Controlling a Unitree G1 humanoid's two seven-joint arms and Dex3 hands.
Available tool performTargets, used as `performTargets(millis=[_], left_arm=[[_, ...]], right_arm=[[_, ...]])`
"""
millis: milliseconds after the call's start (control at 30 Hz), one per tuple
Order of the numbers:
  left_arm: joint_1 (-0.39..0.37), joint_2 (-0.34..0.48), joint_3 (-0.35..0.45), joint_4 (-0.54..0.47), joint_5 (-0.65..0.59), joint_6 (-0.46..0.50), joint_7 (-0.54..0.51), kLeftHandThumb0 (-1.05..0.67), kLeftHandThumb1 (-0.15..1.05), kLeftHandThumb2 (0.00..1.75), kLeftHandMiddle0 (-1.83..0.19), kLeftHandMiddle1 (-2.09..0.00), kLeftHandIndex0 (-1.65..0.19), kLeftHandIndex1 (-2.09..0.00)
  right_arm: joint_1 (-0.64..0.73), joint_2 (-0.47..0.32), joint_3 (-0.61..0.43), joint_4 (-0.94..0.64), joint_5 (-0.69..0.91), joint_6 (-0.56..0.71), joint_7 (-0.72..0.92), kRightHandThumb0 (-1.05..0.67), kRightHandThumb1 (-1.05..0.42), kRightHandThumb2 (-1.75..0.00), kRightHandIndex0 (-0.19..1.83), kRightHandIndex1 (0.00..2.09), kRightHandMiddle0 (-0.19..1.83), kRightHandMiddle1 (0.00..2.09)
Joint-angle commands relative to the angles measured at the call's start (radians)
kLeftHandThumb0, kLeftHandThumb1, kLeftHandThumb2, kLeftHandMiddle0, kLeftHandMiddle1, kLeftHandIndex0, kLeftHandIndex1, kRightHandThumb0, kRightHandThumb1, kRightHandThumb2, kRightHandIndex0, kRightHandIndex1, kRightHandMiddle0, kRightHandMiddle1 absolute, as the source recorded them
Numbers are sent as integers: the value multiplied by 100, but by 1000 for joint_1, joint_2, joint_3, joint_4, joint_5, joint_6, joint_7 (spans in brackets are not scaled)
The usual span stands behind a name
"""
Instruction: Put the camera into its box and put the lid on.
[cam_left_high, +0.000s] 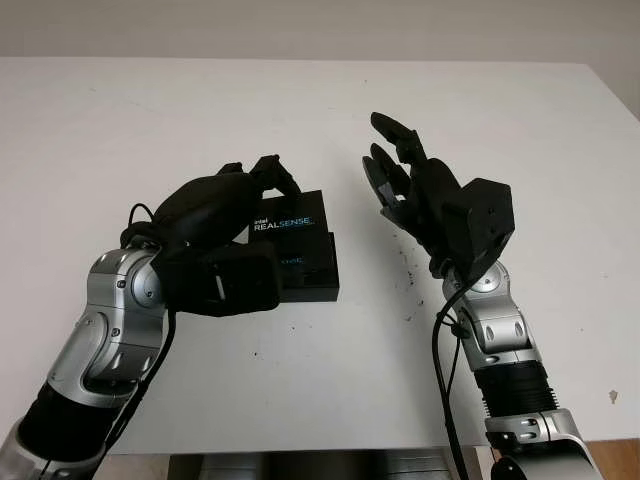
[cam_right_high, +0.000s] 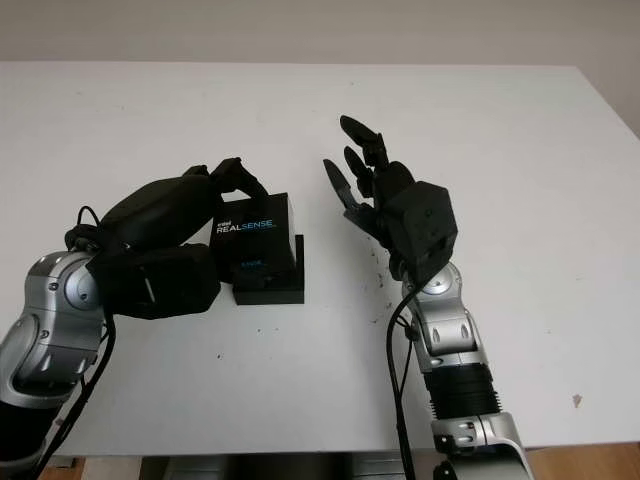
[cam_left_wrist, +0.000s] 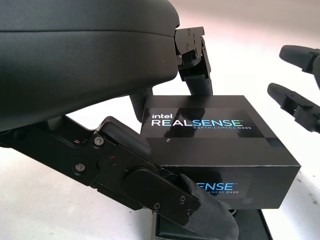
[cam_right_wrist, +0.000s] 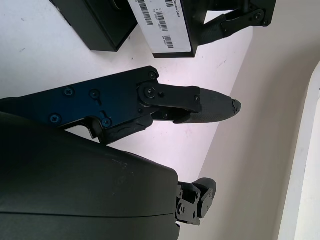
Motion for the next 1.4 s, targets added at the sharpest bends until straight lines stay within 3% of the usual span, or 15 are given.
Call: performTargets(millis=[0,233,400,767,1367], left_arm=[[-7,2,6,-7,1,3,1,-23,105,10,-31,-209,-4,-185],[3,-11,-18,-12,20,37,-15,-25,105,11,-20,-209,-5,-173],[16,-31,-23,-5,5,35,0,-26,105,10,-22,-195,-11,-157],[53,-40,-31,7,4,-11,37,-25,105,13,-25,-208,-9,-166],[69,-63,-40,-17,-10,57,11,-26,105,16,-8,-191,-1,-164]], right_arm=[[-7,1,1,-26,-4,9,0,-66,-105,-48,12,5,-18,57],[-4,3,-1,-26,1,3,2,-66,-105,-47,12,5,-19,58],[-1,1,-3,-32,-1,10,-1,-65,-105,-48,12,5,-18,57],[1,-1,-5,-36,1,9,3,-64,-105,-48,12,5,-18,57],[-5,-2,-7,-40,3,22,11,-63,-105,-48,11,5,-18,56]])
